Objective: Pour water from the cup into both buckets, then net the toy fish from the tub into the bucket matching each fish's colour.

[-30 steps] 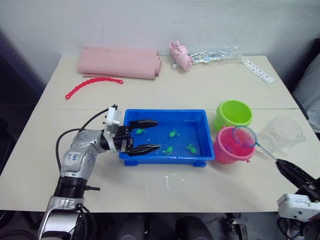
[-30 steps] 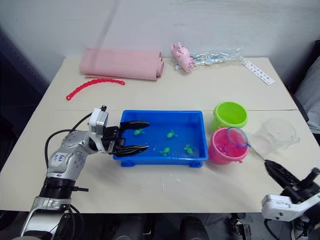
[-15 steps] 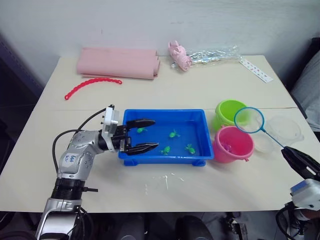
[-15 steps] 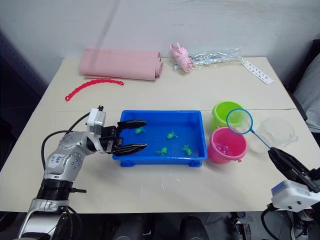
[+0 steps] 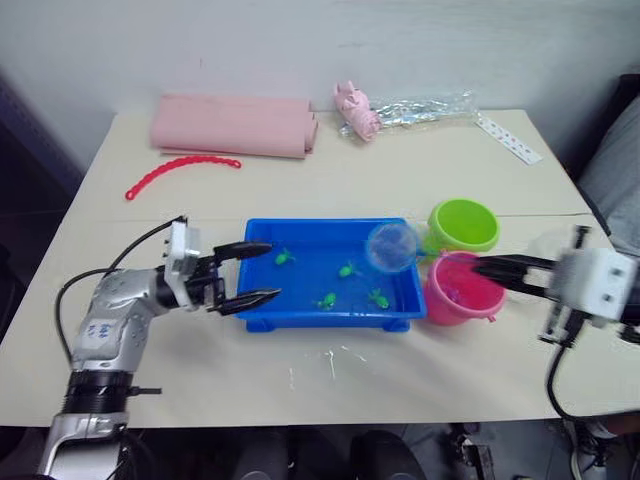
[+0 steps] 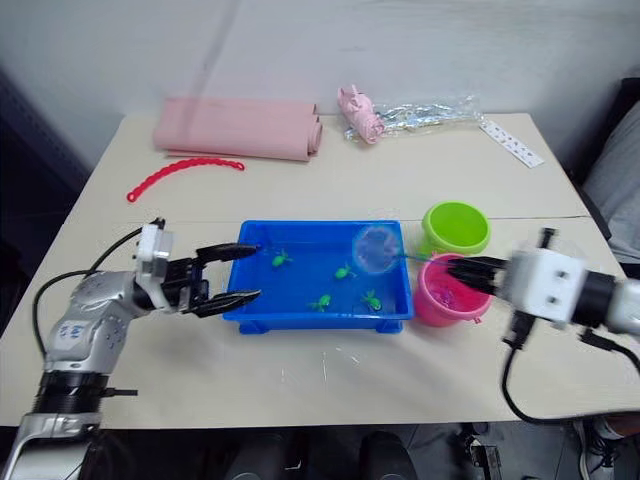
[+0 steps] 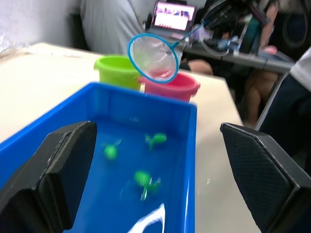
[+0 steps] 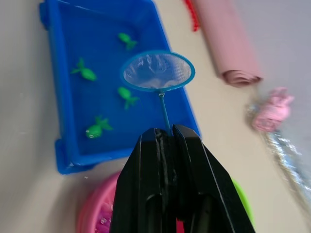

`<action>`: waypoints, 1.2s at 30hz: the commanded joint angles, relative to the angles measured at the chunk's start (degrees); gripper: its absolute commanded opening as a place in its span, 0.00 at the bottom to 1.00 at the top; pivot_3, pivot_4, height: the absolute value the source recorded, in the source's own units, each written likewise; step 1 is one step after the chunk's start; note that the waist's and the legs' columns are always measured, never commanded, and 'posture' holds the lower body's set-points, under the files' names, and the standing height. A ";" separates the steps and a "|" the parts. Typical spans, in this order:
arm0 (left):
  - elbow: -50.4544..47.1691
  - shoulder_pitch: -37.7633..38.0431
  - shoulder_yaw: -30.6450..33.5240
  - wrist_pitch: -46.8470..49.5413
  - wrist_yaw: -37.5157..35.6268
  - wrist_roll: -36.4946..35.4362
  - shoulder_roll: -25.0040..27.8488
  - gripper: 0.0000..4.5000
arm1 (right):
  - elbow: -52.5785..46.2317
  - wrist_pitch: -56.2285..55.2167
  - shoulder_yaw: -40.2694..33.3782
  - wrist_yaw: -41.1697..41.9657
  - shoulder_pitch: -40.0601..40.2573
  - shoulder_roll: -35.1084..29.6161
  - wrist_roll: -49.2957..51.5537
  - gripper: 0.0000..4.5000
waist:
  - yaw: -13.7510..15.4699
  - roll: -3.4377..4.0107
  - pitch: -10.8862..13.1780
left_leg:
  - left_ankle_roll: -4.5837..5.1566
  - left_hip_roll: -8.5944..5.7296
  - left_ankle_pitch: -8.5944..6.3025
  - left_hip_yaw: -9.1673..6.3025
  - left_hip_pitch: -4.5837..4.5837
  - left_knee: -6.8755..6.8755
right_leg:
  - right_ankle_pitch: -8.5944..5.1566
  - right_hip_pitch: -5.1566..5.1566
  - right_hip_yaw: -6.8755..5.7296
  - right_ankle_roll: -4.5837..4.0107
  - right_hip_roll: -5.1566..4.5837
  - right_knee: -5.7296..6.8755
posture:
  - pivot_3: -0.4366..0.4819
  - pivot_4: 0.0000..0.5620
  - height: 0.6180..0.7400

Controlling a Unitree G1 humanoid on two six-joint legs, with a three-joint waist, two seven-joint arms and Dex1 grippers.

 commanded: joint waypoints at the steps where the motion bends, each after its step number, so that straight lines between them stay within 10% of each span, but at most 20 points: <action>1: -0.62 0.93 0.88 -1.48 -1.19 0.53 1.46 0.99 | 6.90 -0.46 10.06 4.77 -12.07 1.27 -10.95 0.00 | -0.15 0.01 0.00 | 0.00 0.00 0.00 0.02 -0.01 0.02 | 0.00 -0.02 0.03 0.00 0.00 0.00 | 0.48 0.27 1.00; 36: -5.48 2.64 -0.35 -0.18 2.18 -0.39 -0.51 0.99 | 12.38 2.50 29.40 31.38 -42.08 7.86 -33.29 0.00 | -0.40 0.04 0.03 | -0.05 0.01 -0.03 0.03 -0.09 0.03 | 0.00 -0.19 0.03 0.00 -0.02 0.13 | 0.48 0.27 1.00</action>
